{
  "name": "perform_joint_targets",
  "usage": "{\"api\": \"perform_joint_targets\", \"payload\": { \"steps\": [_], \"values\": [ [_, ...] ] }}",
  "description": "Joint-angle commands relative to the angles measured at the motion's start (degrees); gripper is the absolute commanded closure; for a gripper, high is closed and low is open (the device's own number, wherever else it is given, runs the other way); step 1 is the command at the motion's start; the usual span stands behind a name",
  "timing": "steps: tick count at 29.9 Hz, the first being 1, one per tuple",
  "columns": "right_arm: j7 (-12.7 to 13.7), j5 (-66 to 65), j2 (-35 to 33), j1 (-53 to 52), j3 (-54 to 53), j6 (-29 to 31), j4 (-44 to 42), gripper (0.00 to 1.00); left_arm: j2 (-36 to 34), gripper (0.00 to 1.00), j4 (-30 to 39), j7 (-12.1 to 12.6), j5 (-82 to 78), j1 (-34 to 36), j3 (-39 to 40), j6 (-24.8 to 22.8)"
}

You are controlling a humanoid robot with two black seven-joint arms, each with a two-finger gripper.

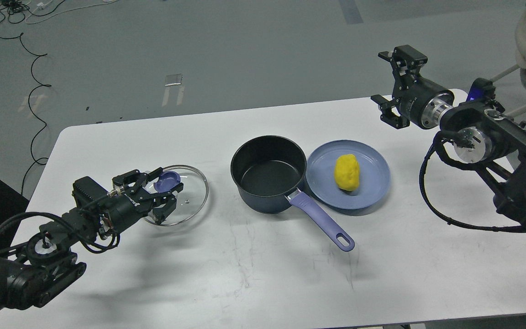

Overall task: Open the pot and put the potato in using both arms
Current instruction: 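Lift the glass lid off the saucepan and move it toward the robot, then set the lid down, release it, and lower the right gripper to the potato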

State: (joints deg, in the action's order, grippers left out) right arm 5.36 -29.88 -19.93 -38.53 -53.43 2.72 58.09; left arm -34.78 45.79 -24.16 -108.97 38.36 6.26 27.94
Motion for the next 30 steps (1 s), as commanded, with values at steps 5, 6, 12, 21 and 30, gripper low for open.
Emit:
{"api": "perform_joint_targets", "payload": {
  "steps": [5,6,12,21,30],
  "values": [
    [0.0,0.2,0.0,0.0,-0.6,0.0,0.1,0.00,0.5,0.30,-0.5,0.1,0.2,-0.3,-0.7,0.1],
    [0.0,0.2,0.0,0.0,-0.6,0.0,0.1,0.00,0.5,0.28,-0.5,0.1,0.2,-0.2,-0.7,0.1],
    [0.0,0.1,-0.2,-0.1,-0.3,0.4,0.5,0.00,0.3,0.02,-0.4,-1.0,7.4,0.6,-0.6,0.1],
    [-0.1,-2.7,-5.1,-3.7,6.7,1.2,3.2,0.00,0.3,0.02,0.5,-3.2,13.5,3.1,0.2,0.1],
    [-0.7,-36.7,-13.0,-9.5,28.9,2.6,10.2,0.00,2.2,0.02,0.4,-2.4,65.3,17.0,1.3,-2.8]
  ]
}}
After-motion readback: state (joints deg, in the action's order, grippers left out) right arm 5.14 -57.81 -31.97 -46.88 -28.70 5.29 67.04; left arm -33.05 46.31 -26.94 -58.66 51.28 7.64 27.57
